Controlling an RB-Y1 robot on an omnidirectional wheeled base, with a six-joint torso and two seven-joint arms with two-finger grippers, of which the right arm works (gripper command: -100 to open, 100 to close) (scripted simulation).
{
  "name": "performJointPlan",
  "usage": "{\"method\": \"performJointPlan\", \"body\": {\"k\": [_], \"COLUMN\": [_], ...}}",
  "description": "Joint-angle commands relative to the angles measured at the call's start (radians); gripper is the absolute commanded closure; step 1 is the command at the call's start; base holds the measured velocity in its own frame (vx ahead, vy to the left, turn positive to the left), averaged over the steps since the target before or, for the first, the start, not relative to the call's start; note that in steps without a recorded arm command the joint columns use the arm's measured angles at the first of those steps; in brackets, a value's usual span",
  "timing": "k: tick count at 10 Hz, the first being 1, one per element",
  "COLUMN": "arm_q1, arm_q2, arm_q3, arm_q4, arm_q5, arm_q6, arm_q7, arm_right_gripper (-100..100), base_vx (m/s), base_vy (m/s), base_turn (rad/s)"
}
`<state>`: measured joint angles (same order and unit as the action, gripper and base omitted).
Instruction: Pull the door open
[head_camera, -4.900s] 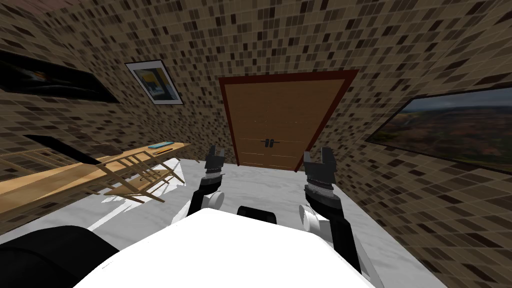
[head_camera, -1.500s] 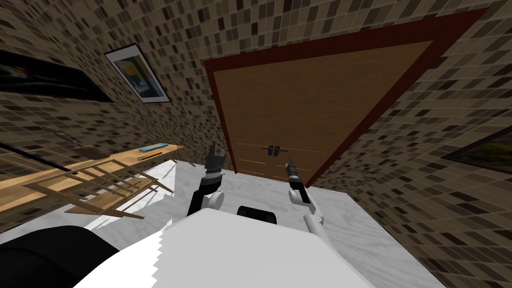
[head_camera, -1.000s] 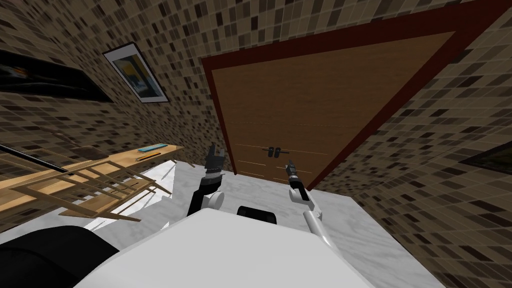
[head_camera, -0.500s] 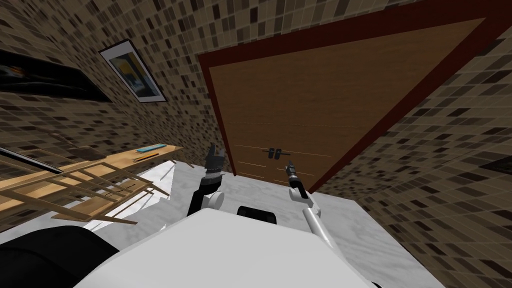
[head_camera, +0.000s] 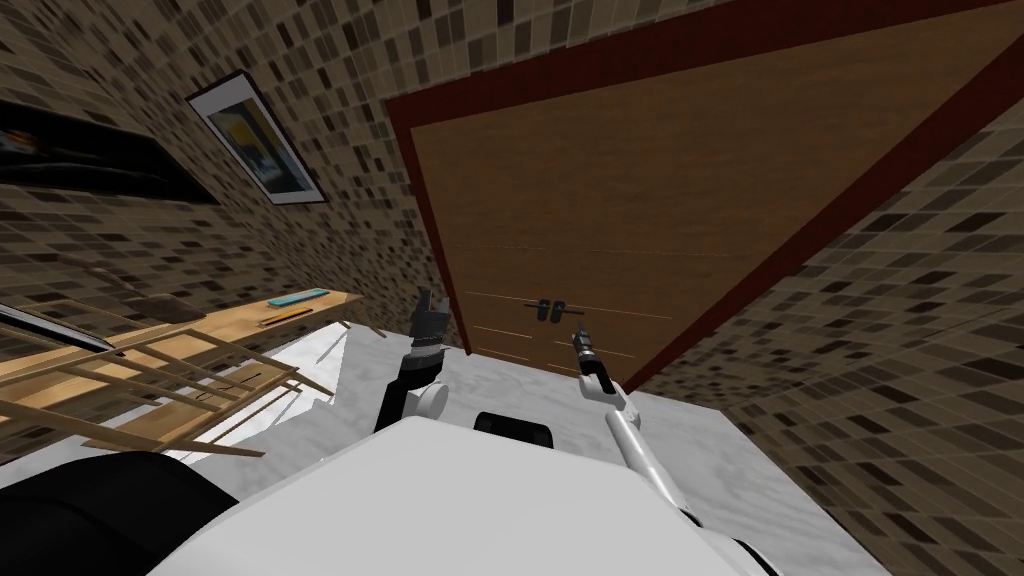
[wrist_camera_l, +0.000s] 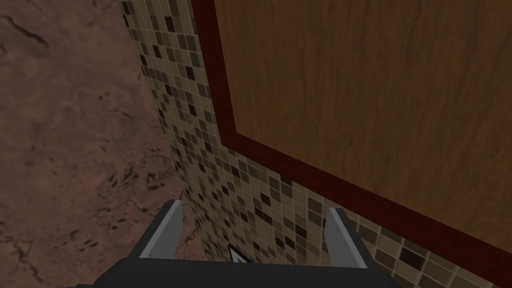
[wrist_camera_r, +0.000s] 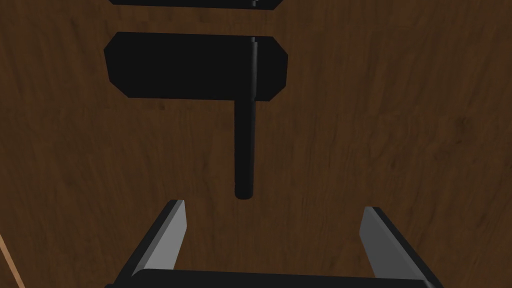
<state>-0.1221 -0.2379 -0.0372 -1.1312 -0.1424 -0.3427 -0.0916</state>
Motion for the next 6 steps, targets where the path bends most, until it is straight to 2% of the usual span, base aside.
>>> {"method": "performJointPlan", "body": {"k": [1,3,4,5,6], "arm_q1": [-0.015,-0.030,-0.024,-0.012,-0.005], "arm_q2": [-0.003,-0.007,-0.008,-0.041,-0.059], "arm_q3": [-0.002,-0.003,-0.002,-0.022,-0.033], "arm_q4": [0.033,0.064,0.050,0.072,0.082], "arm_q5": [-0.004,-0.009,-0.008,-0.018,-0.024], "arm_q6": [0.002,0.005,0.005,-0.004,-0.010], "arm_q7": [-0.002,-0.006,-0.006,-0.022,-0.031], "arm_right_gripper": [-100,-100,-100,-100,-100], "base_vx": [0.108,0.086,0.040,0.045,0.074], "base_vy": [-0.002,-0.018,-0.009,0.018,0.019], "base_turn": [0.016,0.008,0.005,0.073,0.097]}}
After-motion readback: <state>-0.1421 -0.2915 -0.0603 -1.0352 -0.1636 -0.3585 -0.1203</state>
